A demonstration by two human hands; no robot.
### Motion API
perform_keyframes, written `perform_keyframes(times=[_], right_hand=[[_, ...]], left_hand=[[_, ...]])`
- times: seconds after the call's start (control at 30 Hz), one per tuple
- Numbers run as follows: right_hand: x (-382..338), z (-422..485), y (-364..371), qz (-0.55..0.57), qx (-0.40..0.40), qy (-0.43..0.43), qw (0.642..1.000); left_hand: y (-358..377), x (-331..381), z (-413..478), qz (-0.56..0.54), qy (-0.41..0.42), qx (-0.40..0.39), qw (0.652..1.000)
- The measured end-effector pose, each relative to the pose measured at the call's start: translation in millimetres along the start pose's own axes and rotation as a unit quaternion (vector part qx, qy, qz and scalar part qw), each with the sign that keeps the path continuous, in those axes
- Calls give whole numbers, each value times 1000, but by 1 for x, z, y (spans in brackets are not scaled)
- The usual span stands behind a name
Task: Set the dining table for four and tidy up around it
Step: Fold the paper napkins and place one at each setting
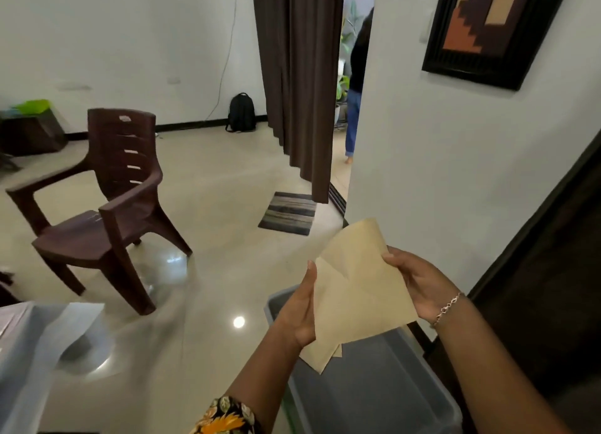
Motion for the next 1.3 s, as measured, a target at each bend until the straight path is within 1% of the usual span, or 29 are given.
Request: perform_keyframes(times=[0.07, 0.17, 0.3, 0.4, 0.5, 0.6, 0.77, 0.93, 1.17, 1.3], right_hand=[[1, -4, 2, -23, -4, 8, 1000], [3, -12, 2, -51, 10, 12, 999], [12, -17, 6, -89, 20, 11, 996], [24, -18, 13, -106, -2, 23, 994], [36, -17, 17, -132, -14, 32, 991], [33, -15, 25, -145, 1, 10, 989], [14, -10, 30, -181, 48, -43, 981], [6, -9, 32, -175, 69, -75, 979], [-4, -7, 32, -187, 104, -125, 969], [-13, -9, 33, -205, 111, -168, 958]], left_hand=[[2, 15, -8, 3, 37, 1, 999], [-5, 47, -23, 56, 113, 62, 990], [-5, 72, -50, 116, 203, 125, 964], [-7, 83, -66, 134, 247, 169, 945], [-11, 87, -77, 116, 268, 187, 938], [-17, 93, -87, 119, 288, 203, 928], [-32, 105, -102, 184, 298, 257, 901], [-35, 110, -114, 214, 295, 247, 898], [-30, 119, -130, 259, 362, 252, 859], [-17, 119, -131, 301, 376, 237, 844]])
Point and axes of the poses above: each hand's wrist, its own z-axis towards the middle knuckle, its own y-axis out of the palm, x = y × z, the point moved 9 cm from there along z, towards the middle knuckle, and after that the axes turned 8 degrees about -z, right-handed, at the moved point
